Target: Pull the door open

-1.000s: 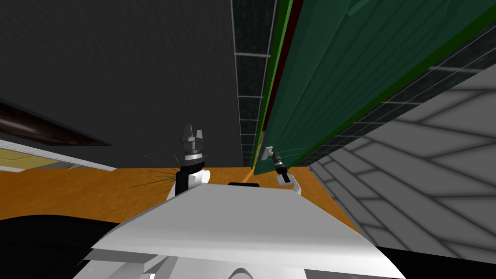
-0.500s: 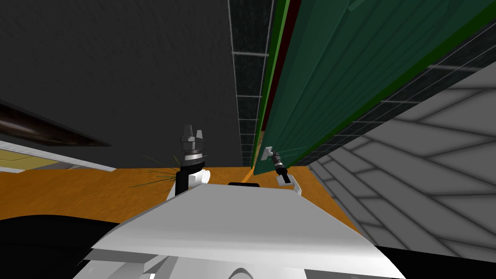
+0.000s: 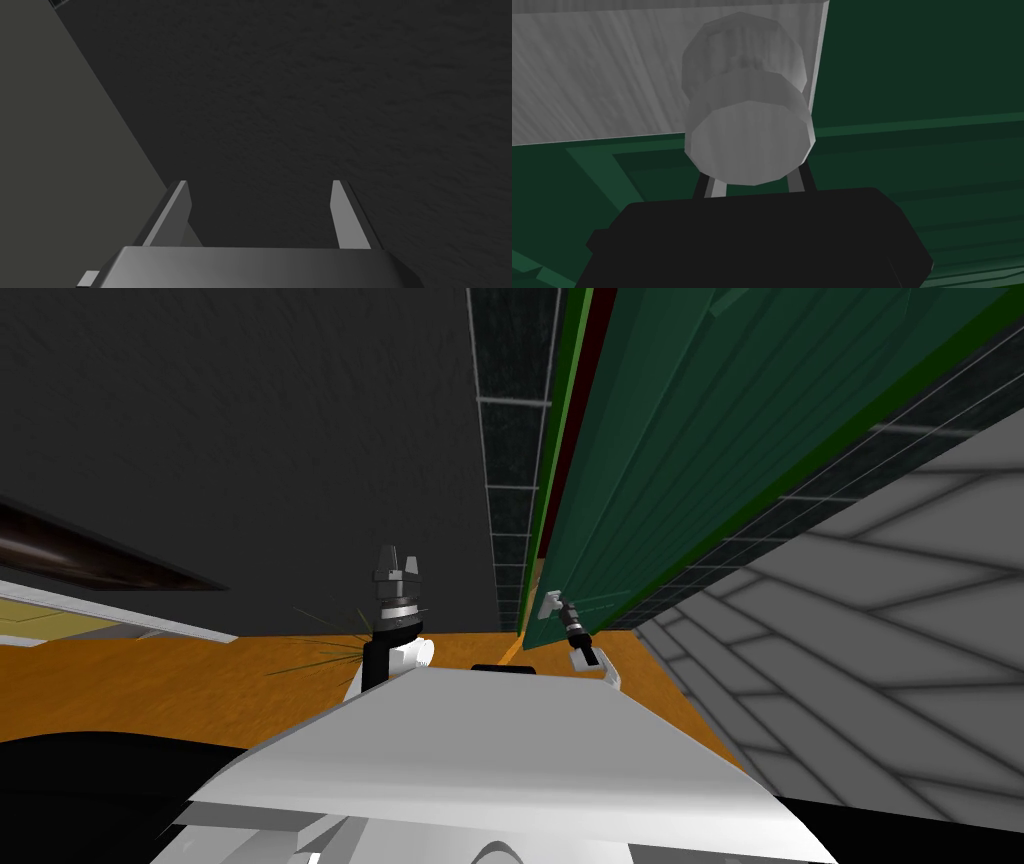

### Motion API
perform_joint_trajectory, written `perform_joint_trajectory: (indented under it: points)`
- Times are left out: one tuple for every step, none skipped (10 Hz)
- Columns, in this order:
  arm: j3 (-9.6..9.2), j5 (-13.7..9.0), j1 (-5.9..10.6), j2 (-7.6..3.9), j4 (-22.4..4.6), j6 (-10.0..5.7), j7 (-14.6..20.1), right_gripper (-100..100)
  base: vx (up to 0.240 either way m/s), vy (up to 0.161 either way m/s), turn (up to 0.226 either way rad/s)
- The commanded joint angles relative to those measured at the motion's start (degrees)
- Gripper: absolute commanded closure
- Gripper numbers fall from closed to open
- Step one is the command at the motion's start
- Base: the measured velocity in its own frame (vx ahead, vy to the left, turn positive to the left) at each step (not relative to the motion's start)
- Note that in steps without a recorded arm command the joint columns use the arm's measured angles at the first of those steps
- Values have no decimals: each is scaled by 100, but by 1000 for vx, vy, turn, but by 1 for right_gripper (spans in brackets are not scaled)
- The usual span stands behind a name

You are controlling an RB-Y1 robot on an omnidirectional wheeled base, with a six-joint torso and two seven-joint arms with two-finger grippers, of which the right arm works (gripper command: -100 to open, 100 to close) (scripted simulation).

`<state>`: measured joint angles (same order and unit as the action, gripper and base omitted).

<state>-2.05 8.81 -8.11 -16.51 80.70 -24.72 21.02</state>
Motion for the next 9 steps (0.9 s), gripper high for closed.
perform_joint_trajectory:
  points:
    - [-164,25,-36,87,196,-37,15,100,1,-5,-27]
    - [-289,-171,-62,41,242,-20,253,100,0,-14,-20]
    - [-289,-171,-62,41,242,-20,253,100,7,-23,-16]
    - [-289,-171,-62,41,242,-20,253,100,-2,-8,12]
    - [-289,-171,-62,41,242,-20,253,100,-5,-6,18]
    - [-289,-171,-62,41,242,-20,253,100,-4,-7,-16]
    - [-414,-367,-87,-5,288,-2,491,100,-9,-22,-25]
    - [-414,-367,-87,-5,288,-2,491,100,-11,-20,11]
    - [-414,-367,-87,-5,288,-2,491,100,-5,-13,-4]
